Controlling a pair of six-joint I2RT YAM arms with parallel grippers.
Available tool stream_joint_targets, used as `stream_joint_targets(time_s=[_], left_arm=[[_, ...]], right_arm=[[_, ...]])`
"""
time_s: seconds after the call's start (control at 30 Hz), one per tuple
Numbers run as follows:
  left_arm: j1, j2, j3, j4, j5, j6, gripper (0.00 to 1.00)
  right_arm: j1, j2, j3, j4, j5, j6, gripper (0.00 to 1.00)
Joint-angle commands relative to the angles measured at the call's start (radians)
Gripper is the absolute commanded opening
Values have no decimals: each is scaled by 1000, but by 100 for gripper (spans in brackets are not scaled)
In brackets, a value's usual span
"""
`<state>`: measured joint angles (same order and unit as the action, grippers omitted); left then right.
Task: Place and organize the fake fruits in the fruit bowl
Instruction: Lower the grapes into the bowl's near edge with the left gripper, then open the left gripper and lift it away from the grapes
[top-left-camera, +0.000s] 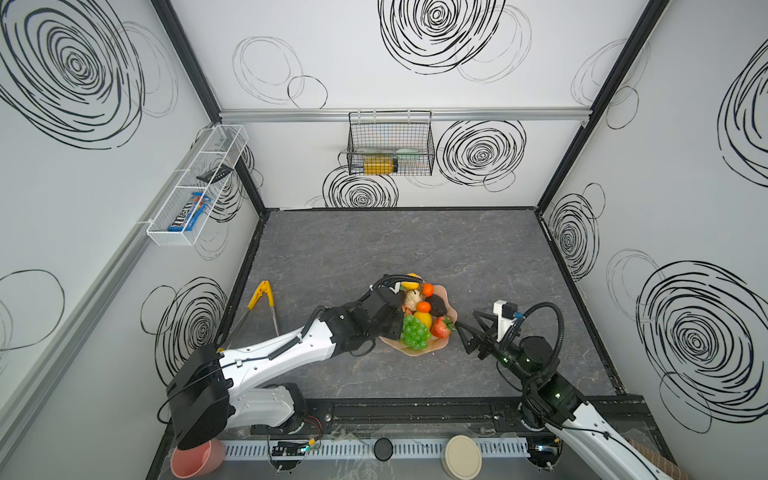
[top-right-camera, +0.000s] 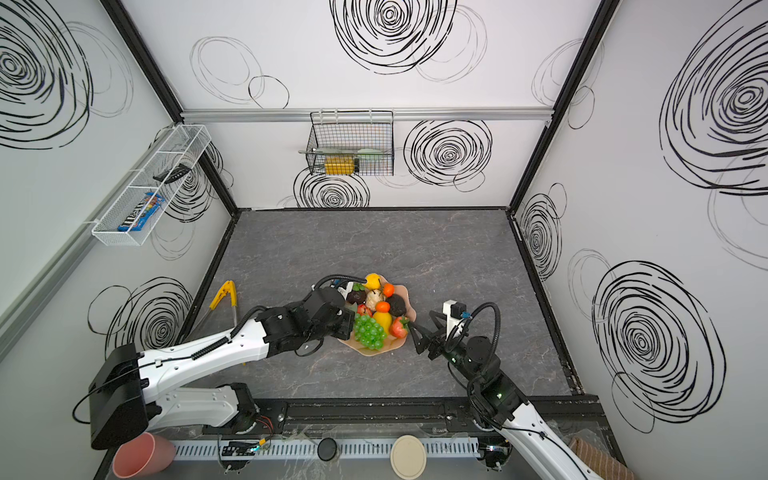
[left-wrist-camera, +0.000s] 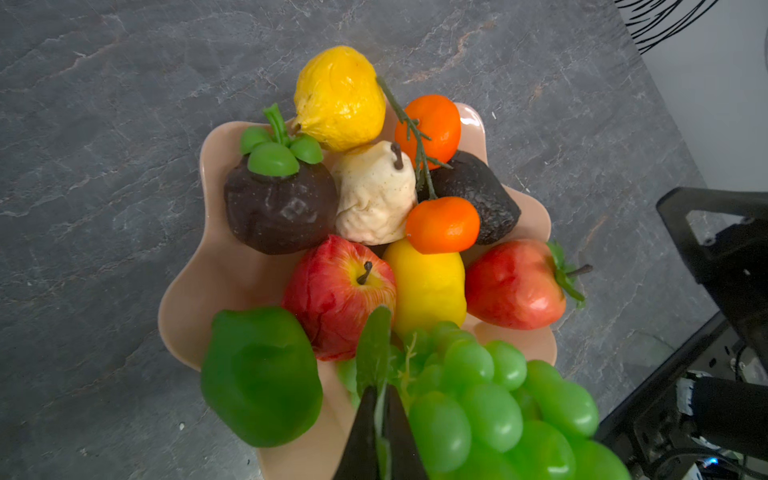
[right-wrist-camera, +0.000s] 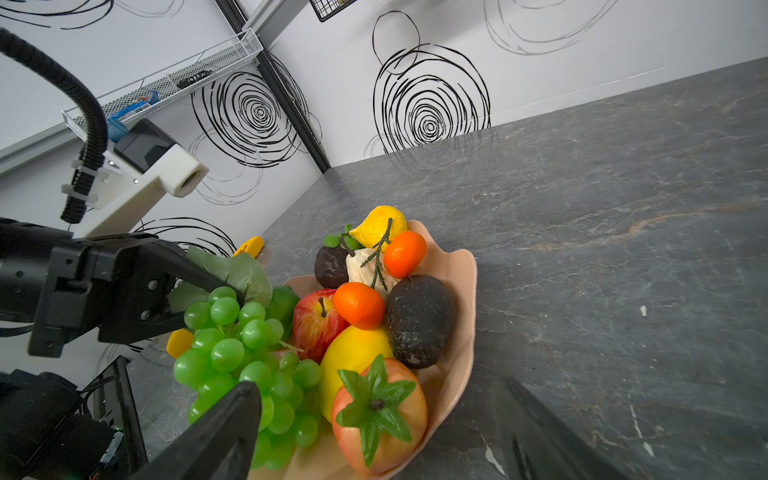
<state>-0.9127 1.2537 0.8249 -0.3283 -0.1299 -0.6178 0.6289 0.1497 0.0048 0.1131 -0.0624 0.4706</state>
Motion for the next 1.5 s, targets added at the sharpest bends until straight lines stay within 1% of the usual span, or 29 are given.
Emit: stream_joint_targets(time_s=[0.0,0.17,0.33,0.47,0.6,0.67,0.8,0.9,0.93,1.03,1.13,1.2,1.3,1.47], left_arm=[[8,8,38,56,18,-1,7],[-51,20,90,90,8,9,7],[-87,103,155,90,9,26,7],[-94,158,190,106,21,30,10],[-92,210,234,115,22,41,11],[-88,234,250,124,24,43,13],[-83,272,274,135,41,47,21],[-80,285,280,130,51,47,29],[-79,283,280,129,50,46,30],[-70,262,269,132,42,40,34],[-54,227,248,140,34,29,46],[-38,204,231,152,37,21,52],[-10,168,202,185,61,8,56],[37,117,157,252,128,-2,71]], right_arm=[[-5,-4,-8,24,3,-7,91],[-5,-4,-8,23,4,-7,91],[-5,-13,-6,15,8,-7,91],[-5,-29,-7,5,13,-6,91],[-5,-36,-8,3,13,-6,91],[-5,-35,-8,4,14,-6,91],[-5,-37,-8,2,14,-6,91],[-5,-38,-6,0,14,-6,91],[-4,-37,-6,-1,14,-7,91],[-4,-39,-5,-3,15,-6,91],[-5,-40,-5,-6,18,-4,91],[-5,-42,-3,-10,19,-3,91],[-5,-43,5,-19,27,3,91],[-6,-40,41,-50,54,13,91]])
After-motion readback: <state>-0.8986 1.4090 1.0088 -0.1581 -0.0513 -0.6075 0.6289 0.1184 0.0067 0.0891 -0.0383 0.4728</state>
